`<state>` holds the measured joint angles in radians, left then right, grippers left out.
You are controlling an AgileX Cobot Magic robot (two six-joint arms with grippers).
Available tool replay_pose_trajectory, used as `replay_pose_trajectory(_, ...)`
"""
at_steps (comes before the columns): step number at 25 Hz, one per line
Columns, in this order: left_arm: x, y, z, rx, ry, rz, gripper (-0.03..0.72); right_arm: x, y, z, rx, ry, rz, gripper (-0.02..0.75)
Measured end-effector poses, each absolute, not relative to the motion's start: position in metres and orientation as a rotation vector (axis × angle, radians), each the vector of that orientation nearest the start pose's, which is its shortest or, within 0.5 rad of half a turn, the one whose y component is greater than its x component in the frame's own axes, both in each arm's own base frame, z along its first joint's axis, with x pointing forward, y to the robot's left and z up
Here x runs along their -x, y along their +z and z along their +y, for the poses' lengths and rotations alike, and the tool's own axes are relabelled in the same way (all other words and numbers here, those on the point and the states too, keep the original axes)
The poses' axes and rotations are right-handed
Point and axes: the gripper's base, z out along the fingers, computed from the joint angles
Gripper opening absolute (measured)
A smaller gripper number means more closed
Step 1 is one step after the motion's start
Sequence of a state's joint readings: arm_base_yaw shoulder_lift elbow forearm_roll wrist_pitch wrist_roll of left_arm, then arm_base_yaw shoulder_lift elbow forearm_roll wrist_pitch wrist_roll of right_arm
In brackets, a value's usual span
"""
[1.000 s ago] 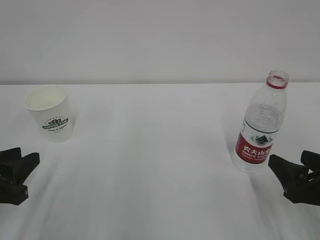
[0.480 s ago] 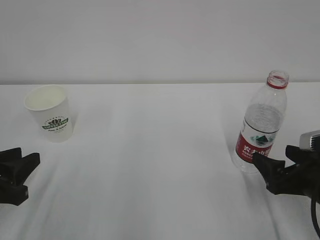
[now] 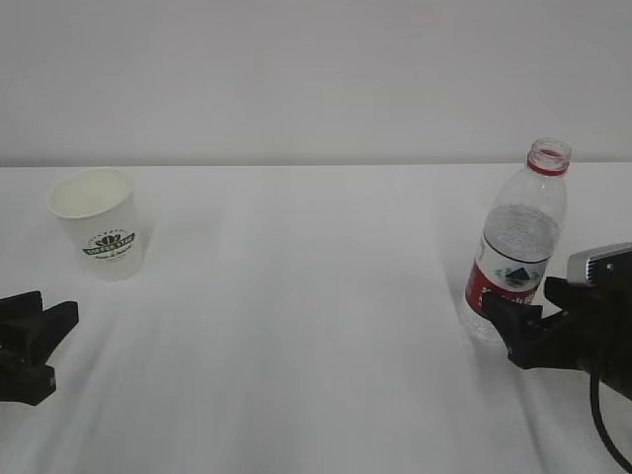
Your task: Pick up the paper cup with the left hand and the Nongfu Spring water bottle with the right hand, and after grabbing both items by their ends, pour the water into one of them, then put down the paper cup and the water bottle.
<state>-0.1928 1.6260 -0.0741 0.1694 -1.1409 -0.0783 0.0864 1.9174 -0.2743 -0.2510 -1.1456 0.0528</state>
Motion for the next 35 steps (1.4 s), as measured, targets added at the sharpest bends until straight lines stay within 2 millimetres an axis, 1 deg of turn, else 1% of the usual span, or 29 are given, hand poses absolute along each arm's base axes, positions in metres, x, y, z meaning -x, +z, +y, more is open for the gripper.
replay_pose_trajectory(8,-0.182,0.127,-0.049,-0.279,-0.281,1.885,0.325,-0.246,0.092,0.043,0.3,0.255,1.934,0.664)
replay_pose_trajectory(15,-0.182,0.127,-0.049,-0.275,-0.279,1.886,0.325,-0.26,0.084,0.045,0.307,0.26,1.935,0.664)
replay_pose_trajectory(20,-0.182,0.127,-0.049,-0.275,-0.279,1.886,0.325,-0.27,0.085,0.047,0.32,0.264,1.906,0.664)
replay_pose_trajectory(26,-0.182,0.127,-0.049,-0.275,-0.279,1.886,0.325,-0.276,0.088,0.048,0.324,0.264,1.884,0.664)
replay_pose_trajectory(30,-0.182,0.127,-0.049,-0.274,-0.278,1.886,0.325,-0.275,0.088,0.048,0.33,0.268,1.884,0.661)
replay_pose_trajectory(32,-0.182,0.127,-0.049,-0.273,-0.277,1.886,0.325,-0.275,0.088,0.049,0.336,0.271,1.883,0.649)
replay_pose_trajectory(35,-0.182,0.127,-0.049,-0.271,-0.276,1.886,0.325,-0.275,0.088,0.049,0.341,0.274,1.882,0.586)
